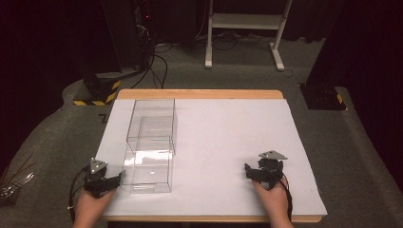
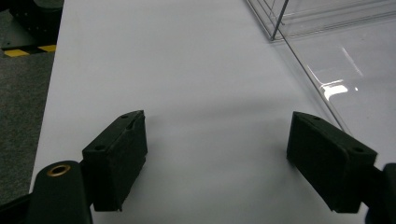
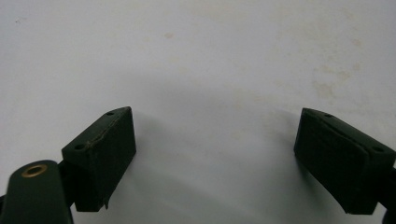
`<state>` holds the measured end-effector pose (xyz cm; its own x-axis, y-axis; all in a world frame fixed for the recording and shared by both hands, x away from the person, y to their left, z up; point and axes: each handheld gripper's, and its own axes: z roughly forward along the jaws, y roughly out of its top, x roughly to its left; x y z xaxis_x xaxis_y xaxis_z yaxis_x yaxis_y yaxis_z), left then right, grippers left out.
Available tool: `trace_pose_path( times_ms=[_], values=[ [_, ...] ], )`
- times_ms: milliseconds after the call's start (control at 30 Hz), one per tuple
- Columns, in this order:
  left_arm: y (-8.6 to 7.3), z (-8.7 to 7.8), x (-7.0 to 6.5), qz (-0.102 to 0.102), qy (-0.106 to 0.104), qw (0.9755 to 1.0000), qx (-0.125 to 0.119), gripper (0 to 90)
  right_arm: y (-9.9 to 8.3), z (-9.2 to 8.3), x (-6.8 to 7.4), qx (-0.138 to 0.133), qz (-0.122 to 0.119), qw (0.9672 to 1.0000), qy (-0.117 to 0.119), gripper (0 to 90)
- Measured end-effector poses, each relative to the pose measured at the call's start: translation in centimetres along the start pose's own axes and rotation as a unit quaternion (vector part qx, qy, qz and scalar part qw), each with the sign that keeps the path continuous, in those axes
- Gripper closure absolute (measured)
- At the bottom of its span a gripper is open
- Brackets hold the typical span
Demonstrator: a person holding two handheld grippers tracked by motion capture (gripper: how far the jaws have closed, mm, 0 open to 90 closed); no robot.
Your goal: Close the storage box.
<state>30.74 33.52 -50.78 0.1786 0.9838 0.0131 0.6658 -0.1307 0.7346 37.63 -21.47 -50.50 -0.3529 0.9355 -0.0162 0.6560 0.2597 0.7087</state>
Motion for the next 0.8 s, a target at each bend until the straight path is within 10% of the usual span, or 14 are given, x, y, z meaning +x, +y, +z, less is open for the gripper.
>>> trace_pose_path(
  times_ms=[800],
  values=[
    [-0.18, -0.22, 0.05, 0.0, 0.002, 1.0, -0.005, 23.5, 0.06, -0.07, 0.17, 0.001, -0.003, 1.0, -0.006, 13.0]
  ],
)
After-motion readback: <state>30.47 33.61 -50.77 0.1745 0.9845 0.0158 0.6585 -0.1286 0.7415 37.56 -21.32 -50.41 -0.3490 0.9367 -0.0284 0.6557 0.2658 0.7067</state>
